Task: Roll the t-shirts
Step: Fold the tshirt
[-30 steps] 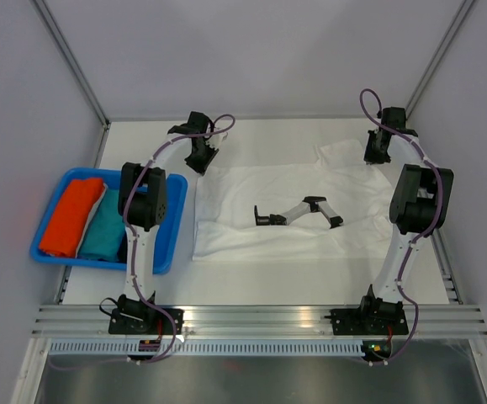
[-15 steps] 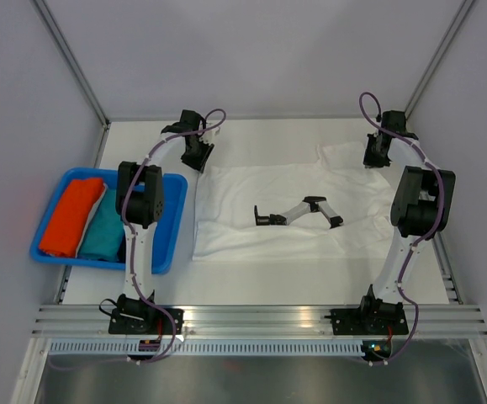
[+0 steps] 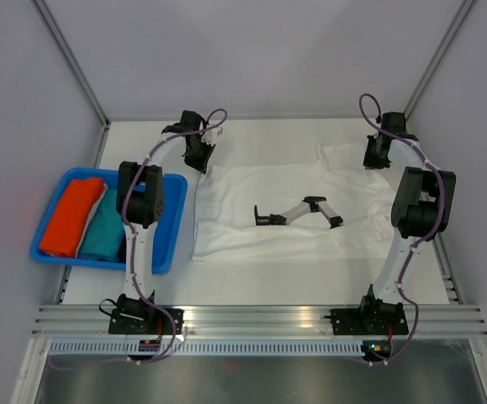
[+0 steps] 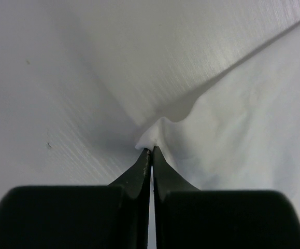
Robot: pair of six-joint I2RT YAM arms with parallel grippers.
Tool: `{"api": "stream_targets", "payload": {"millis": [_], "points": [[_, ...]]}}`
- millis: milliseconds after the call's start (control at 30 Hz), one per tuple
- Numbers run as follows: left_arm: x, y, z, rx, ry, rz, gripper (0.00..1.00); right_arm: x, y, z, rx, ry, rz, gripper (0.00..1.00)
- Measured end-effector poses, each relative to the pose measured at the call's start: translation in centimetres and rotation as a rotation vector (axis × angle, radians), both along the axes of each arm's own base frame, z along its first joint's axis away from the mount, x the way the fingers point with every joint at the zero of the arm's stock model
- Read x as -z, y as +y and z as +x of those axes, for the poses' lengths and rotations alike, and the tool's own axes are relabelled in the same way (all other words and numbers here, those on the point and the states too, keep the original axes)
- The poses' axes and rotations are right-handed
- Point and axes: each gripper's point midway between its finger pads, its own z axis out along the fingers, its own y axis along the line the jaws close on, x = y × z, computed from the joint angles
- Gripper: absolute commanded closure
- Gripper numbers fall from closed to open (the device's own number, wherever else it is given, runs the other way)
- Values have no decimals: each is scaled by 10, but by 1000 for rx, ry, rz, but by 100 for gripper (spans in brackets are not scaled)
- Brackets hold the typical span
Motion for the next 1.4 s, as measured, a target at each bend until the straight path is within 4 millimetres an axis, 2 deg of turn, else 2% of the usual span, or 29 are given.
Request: {"api": "stream_targets", "payload": {"millis": [133,233,433,567,733,900,1067,1233,1400], "points": [[-2,1,-4,5,-4,-4,98,0,0,-10,5,8,-5,100],[-7,5,-19,27,-7,8,98,-12,-1,-22,17,-10,-25,100],[-33,10,-30,95,-74,26,98,-48,-8,-42,49,-91,-81,100],[-52,10,-32,142,-130,26,98,-56,-14,-53,75,-111,-116,100],[-73,9,-44,217,-191,21,98,-52,-21,-75,113,-81,-150,100],[-75,11,-83,358,-204,25,98,-48,-33,-101,200,-44,-198,100],[-76,4,-114,530,-251,20,98,-35,-41,-129,283,-9,-187,100],[-75,-2,-126,642,-289,28,98,-15,-44,-149,336,38,-156,100],[-72,-5,-128,677,-290,36,98,-3,-43,-157,368,51,-108,100]]}}
